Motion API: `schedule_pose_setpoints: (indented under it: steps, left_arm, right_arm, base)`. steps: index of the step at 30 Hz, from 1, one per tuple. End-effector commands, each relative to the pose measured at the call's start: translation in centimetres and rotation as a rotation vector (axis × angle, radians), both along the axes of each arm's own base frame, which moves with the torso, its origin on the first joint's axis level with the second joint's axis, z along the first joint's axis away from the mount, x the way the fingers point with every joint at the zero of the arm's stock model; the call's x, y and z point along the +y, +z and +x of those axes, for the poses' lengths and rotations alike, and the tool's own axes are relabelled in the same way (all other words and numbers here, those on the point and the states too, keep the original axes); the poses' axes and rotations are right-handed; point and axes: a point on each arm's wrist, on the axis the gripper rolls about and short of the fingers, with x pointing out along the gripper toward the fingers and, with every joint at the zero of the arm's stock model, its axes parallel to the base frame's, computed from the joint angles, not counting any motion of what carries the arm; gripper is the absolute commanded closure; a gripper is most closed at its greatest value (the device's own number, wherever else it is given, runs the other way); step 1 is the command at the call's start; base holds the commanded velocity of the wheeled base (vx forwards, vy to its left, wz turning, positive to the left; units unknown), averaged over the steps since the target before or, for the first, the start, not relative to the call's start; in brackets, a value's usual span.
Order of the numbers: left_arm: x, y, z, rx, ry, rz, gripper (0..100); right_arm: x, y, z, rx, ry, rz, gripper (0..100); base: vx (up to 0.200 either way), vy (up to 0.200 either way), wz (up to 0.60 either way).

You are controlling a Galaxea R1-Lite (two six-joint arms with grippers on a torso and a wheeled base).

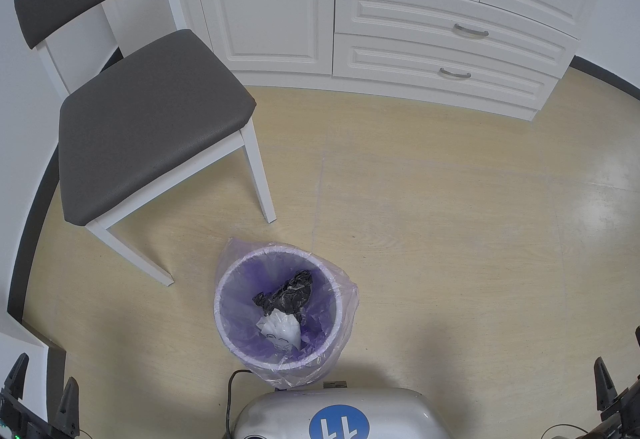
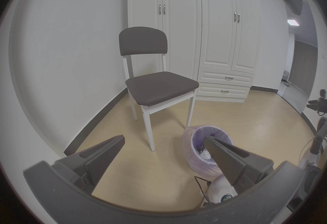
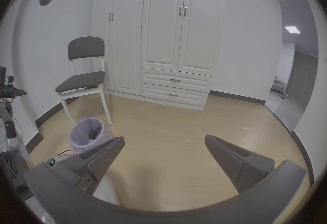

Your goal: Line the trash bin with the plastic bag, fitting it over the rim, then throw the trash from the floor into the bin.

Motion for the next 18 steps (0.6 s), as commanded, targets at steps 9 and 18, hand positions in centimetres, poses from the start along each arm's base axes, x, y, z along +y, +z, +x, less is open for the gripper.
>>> schedule_pose_setpoints:
  steps: [9,18]
  left_arm:
    - [0.0,-0.52,0.03,0.004,-0.001,0.0,0]
    - [0.0,-0.52,0.03,0.004,0.002,-0.003,0]
  right_arm:
    - [-0.06,-0.63,0.04,0.016,-0.019,0.104,0]
    - [-0.14,-0.67,0.04,0.016,-0.055,0.148,0]
  base:
    - [0.0,0.0,0.0]
    - [0.0,0.0,0.0]
